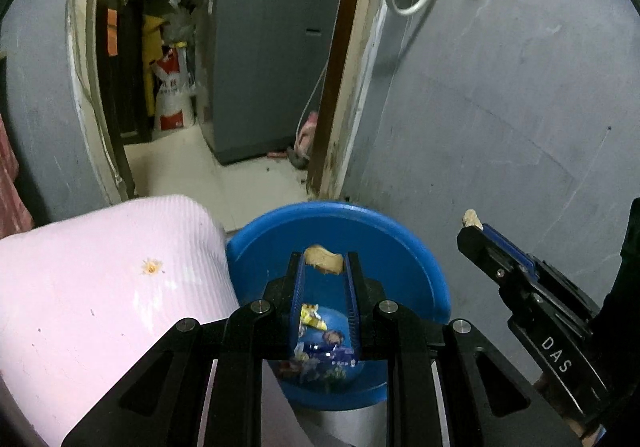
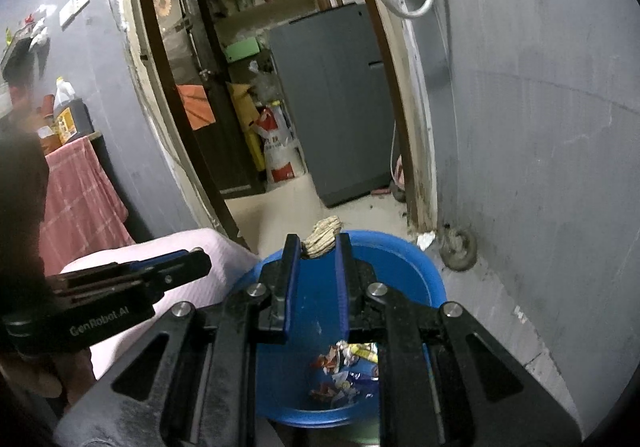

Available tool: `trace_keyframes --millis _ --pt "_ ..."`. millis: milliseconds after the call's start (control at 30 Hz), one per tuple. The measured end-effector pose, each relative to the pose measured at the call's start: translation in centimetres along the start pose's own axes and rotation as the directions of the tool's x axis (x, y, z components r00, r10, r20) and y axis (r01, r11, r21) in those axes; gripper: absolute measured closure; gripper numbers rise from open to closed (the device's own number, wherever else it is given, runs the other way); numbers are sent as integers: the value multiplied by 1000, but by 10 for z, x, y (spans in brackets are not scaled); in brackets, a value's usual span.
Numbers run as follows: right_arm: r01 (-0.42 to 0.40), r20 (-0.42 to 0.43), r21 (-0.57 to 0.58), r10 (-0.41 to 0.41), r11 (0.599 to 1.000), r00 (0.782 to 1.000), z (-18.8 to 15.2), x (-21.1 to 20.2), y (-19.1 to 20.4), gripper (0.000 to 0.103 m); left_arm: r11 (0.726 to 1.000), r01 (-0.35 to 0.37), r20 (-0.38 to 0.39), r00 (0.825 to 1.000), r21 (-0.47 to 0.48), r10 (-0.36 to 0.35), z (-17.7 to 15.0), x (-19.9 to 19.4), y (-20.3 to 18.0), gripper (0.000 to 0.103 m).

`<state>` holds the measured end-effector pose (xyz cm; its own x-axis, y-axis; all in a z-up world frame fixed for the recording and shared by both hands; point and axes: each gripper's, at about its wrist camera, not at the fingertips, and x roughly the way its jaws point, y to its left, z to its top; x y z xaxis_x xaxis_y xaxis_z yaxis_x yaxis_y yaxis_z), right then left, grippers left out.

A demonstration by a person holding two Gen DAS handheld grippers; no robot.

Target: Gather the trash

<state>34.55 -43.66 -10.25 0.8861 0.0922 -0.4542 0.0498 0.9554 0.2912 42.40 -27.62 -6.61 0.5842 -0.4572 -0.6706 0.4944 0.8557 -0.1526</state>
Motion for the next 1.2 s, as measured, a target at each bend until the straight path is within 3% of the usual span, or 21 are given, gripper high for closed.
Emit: trace_keyframes --millis 367,600,700,933,1200 --pt "3 -124 28 1 1000 992 -13 27 -3 85 999 -1 -159 987 -37 -5 -12 28 8 86" --pt "28 -151 23 -24 999 988 -17 32 -3 83 997 -11 -204 979 -82 -6 -15 33 20 83" --pt "31 -141 22 -27 999 990 -17 28 -2 76 995 -13 -201 979 -97 -6 -15 31 23 68" --pt "49 -96 28 -46 998 994 -9 15 -2 60 992 -16 -164 986 -121 -4 -11 12 29 62" --pt "51 2 -39 -51 998 999 6 -18 20 35 990 -33 -25 999 -140 30 -5 -42 40 39"
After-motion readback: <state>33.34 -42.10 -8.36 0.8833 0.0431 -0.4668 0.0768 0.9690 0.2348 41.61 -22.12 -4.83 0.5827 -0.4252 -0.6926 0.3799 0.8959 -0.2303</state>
